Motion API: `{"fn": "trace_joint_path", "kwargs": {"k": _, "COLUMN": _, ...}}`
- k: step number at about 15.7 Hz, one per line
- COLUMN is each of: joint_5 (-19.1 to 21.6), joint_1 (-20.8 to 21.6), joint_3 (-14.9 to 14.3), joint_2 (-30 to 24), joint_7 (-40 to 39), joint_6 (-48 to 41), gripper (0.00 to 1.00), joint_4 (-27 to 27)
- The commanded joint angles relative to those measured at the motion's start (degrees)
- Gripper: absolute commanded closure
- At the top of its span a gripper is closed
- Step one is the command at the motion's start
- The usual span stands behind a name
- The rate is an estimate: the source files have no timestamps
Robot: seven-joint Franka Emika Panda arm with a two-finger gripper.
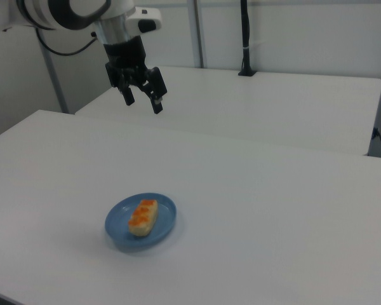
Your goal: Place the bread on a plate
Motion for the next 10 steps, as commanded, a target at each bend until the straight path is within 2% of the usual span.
{"fn": "trace_joint_path", "kwargs": {"k": 1, "joint_5": -0.89, "joint_1": 0.51, "joint_3": 0.02, "joint_2": -0.65, "joint_7": 0.74, "joint_6": -0.32, "gripper": 0.01, "joint_4": -1.58}}
{"fn": "trace_joint_path", "kwargs": {"k": 10, "joint_5": -0.63, "joint_1": 0.43, "joint_3": 0.02, "joint_2": -0.48, "joint_7": 1.18, "joint_6": -0.23, "gripper": 0.00, "joint_4": -1.67}}
